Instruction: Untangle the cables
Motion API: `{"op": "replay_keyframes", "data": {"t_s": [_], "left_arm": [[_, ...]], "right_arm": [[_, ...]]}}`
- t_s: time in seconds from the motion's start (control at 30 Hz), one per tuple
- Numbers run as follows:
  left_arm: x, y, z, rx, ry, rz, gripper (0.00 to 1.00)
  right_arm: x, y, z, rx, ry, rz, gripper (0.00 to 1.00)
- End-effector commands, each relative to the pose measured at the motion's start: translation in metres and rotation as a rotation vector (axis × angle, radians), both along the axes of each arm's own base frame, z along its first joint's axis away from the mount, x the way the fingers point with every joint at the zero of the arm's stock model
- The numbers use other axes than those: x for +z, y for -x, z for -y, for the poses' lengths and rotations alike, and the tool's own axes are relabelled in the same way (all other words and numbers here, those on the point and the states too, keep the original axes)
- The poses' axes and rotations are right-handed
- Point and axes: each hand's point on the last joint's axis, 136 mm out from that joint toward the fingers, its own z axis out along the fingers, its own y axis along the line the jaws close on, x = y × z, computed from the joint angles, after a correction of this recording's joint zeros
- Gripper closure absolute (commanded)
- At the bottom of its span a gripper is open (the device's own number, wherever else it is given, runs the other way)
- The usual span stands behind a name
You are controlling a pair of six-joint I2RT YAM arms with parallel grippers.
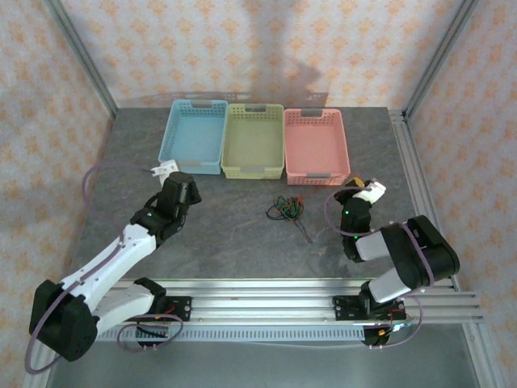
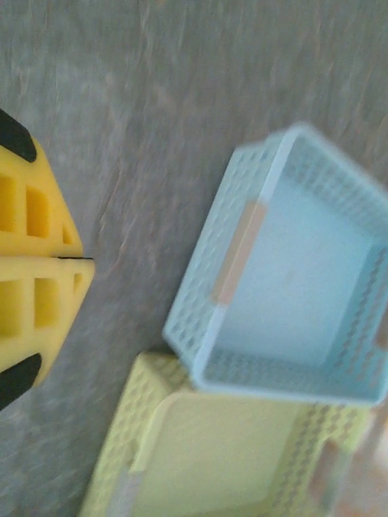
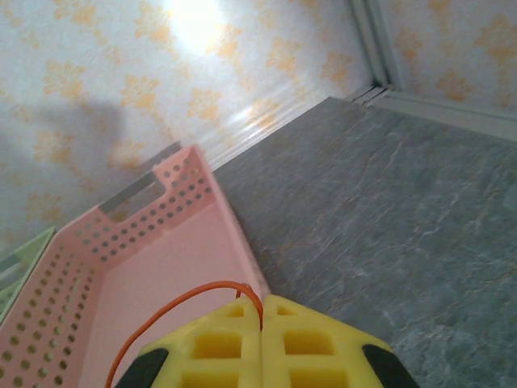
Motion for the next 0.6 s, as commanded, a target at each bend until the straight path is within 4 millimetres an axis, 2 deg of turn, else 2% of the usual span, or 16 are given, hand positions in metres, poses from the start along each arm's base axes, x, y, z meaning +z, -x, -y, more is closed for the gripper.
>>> {"op": "replay_keyframes", "data": {"t_s": [0.0,0.17,0.23,0.27,0.33,0.4,0.43,0.5,0.57], "left_arm": [[0.009,-0.016,0.049,-0.222,0.080,-0.001,1.00],[0.001,-0.019,0.073,-0.303,0.055,-0.049,0.99],[0.000,-0.019,0.076,-0.314,0.047,-0.055,0.93],[0.001,-0.019,0.077,-0.317,0.048,-0.056,0.89],[0.000,-0.019,0.078,-0.323,0.052,-0.058,0.72],[0.000,-0.018,0.080,-0.327,0.052,-0.058,0.60],[0.000,-0.018,0.080,-0.330,0.051,-0.059,0.53],[-0.001,-0.018,0.080,-0.330,0.047,-0.057,0.45],[-0.002,-0.019,0.080,-0.328,0.046,-0.060,0.42]], "right_arm": [[0.010,-0.011,-0.023,0.123,-0.007,0.036,1.00],[0.009,-0.015,-0.035,0.187,-0.015,0.040,1.00],[0.010,-0.015,-0.039,0.211,-0.012,0.047,0.98],[0.010,-0.016,-0.039,0.214,-0.015,0.048,0.92],[0.009,-0.016,-0.041,0.222,-0.017,0.045,0.71],[0.009,-0.017,-0.041,0.223,-0.020,0.044,0.59],[0.011,-0.016,-0.041,0.223,-0.020,0.050,0.55],[0.013,-0.015,-0.040,0.220,-0.016,0.057,0.52],[0.018,-0.015,-0.040,0.220,-0.024,0.069,0.51]]}}
